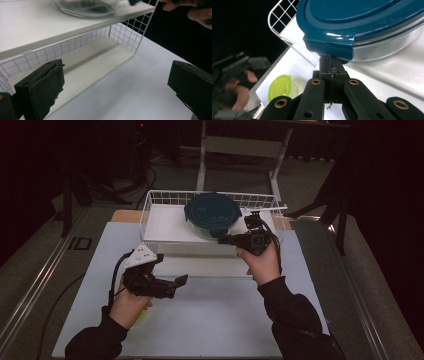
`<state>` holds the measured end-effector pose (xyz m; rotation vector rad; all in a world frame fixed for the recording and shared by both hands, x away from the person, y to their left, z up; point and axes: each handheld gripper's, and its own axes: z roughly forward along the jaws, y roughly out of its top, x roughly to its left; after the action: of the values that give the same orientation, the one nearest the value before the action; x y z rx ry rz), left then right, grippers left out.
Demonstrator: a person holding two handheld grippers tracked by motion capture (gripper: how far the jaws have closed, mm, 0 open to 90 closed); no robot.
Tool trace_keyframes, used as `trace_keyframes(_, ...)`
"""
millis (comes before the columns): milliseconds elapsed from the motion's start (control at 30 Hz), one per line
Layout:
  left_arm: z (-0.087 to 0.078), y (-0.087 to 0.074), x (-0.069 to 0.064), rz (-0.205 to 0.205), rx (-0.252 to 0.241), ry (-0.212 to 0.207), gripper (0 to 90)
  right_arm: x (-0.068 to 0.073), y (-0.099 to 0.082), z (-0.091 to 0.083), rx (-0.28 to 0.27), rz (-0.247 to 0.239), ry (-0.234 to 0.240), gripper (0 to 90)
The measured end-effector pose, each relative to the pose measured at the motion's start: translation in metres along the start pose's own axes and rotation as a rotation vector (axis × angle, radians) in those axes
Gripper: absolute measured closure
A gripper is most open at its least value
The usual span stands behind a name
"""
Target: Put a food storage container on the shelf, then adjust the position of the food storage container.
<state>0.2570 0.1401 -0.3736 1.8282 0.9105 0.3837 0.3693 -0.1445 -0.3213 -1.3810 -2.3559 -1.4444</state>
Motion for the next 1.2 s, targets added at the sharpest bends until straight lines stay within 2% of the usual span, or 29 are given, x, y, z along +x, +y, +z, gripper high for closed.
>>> trace_keyframes(67, 0.0, 0.0, 0.0, 0.0, 0.0, 0.0, 0.3, 0.0, 0.001, 0.001, -0.002, 0.004, 0.002, 89.6)
trace_keyframes(100, -0.002, -0.003, -0.005, 0.018, -0.002, -0.012, 0.3, -0.002, 0.004, 0.004, -0.006, 0.014, 0.0, 89.5)
trace_keyframes(233, -0.001, -0.006, -0.007, 0.018, 0.002, -0.028, 0.4, -0.003, 0.007, 0.007, -0.007, 0.021, -0.005, 89.4)
trace_keyframes(333, -0.001, -0.01, -0.007, 0.016, 0.002, -0.039, 0.3, -0.002, 0.007, 0.008, -0.004, 0.013, 0.003, 85.4)
trace_keyframes(433, -0.002, -0.015, -0.005, 0.009, 0.005, -0.054, 0.4, 0.0, 0.002, 0.006, 0.0, -0.001, 0.032, 77.6)
trace_keyframes(533, -0.005, -0.019, -0.003, 0.009, 0.013, -0.069, 0.3, 0.004, -0.007, 0.001, -0.009, -0.041, 0.046, 67.2)
trace_keyframes(633, -0.011, -0.023, 0.0, 0.001, -0.009, -0.106, 0.4, 0.006, -0.019, -0.005, -0.038, -0.07, 0.065, 51.7)
trace_keyframes(700, -0.016, -0.027, 0.002, -0.004, -0.026, -0.128, 0.4, 0.007, -0.028, -0.01, -0.058, -0.082, 0.077, 45.3)
trace_keyframes(800, -0.023, -0.033, 0.004, 0.012, -0.016, -0.12, 0.4, 0.006, -0.042, -0.017, -0.109, -0.091, 0.107, 28.0)
trace_keyframes(867, -0.028, -0.037, 0.004, 0.032, -0.003, -0.1, 0.4, 0.004, -0.053, -0.023, -0.115, -0.132, 0.149, 19.7)
trace_keyframes(967, -0.035, -0.043, 0.009, 0.032, 0.006, -0.103, 0.4, 0.003, -0.067, -0.03, -0.127, -0.157, 0.148, 18.9)
trace_keyframes(1000, -0.035, -0.043, 0.009, 0.032, 0.006, -0.103, 0.5, 0.003, -0.067, -0.03, -0.127, -0.157, 0.148, 18.9)
trace_keyframes(1033, -0.042, -0.046, 0.012, 0.032, 0.012, -0.096, 0.7, 0.002, -0.077, -0.037, -0.148, -0.181, 0.138, 18.2)
trace_keyframes(1200, -0.058, -0.055, 0.025, 0.022, 0.007, -0.047, 1.8, -0.003, -0.101, -0.049, -0.183, -0.23, 0.104, 18.3)
